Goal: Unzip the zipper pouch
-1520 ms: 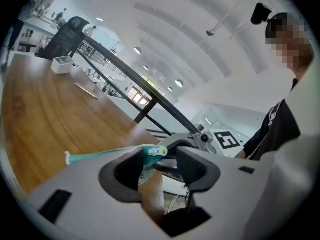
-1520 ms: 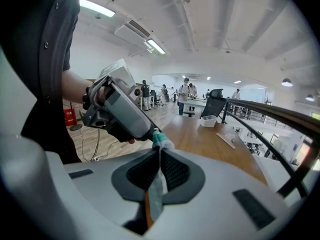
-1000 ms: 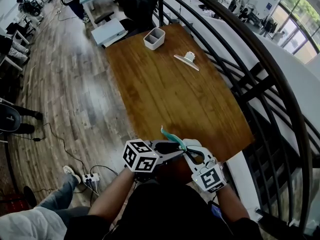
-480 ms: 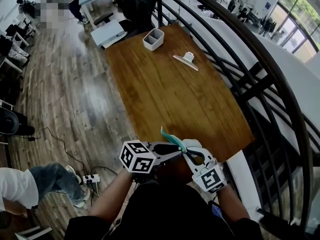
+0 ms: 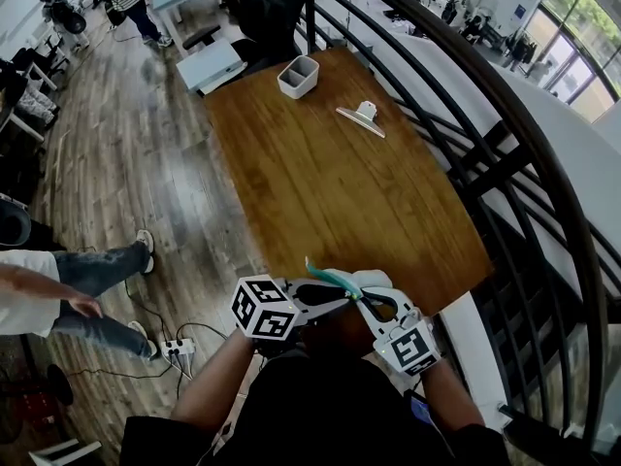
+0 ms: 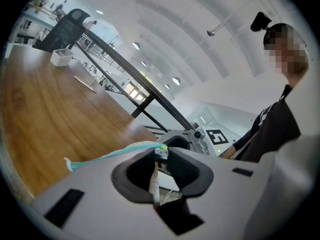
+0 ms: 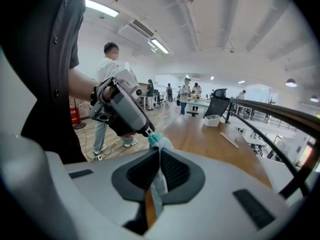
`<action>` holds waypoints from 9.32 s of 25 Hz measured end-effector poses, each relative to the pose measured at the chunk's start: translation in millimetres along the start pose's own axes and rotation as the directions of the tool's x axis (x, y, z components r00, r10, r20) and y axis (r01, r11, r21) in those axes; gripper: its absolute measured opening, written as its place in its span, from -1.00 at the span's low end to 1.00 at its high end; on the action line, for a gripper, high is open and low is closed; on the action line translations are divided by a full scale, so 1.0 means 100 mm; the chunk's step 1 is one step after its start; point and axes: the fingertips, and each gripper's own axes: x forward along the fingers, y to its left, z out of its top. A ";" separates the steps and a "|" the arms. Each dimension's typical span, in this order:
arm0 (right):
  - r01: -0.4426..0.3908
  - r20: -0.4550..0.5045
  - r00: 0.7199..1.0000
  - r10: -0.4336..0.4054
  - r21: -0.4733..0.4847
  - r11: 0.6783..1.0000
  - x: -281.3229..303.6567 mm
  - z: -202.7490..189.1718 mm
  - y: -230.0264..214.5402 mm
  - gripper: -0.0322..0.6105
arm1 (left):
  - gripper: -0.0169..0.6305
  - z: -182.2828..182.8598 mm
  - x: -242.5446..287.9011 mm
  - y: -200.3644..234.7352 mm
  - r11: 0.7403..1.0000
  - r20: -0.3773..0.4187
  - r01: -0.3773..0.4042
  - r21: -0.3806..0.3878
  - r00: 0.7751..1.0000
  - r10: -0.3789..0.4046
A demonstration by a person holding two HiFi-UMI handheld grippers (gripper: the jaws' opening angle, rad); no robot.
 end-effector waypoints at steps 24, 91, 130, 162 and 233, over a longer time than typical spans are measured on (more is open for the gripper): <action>0.020 0.003 1.000 -0.020 0.024 1.000 -0.06 -0.04 -0.07 -0.87 | -0.89 0.02 0.10 0.07 0.999 -0.021 -0.037 0.013 0.999 0.038; 0.149 0.050 0.988 -0.144 -0.099 0.984 -0.29 0.21 -0.21 -0.82 | -0.90 0.26 0.29 0.09 0.987 -0.036 -0.125 0.097 0.991 0.129; 0.136 0.109 0.986 -0.126 -0.086 0.987 -0.34 0.34 -0.28 -0.81 | -0.91 0.38 -0.07 0.49 0.933 0.010 -0.334 0.132 0.942 0.335; 0.155 0.132 0.981 -0.143 -0.089 0.984 -0.40 0.34 -0.35 -0.81 | -0.91 0.39 -0.21 0.71 0.894 0.023 -0.427 0.135 0.904 0.428; 0.214 0.100 0.971 -0.216 0.026 0.976 -0.31 0.15 -0.59 -0.76 | -0.53 0.40 -0.39 1.01 0.852 0.060 -0.513 0.108 0.858 0.509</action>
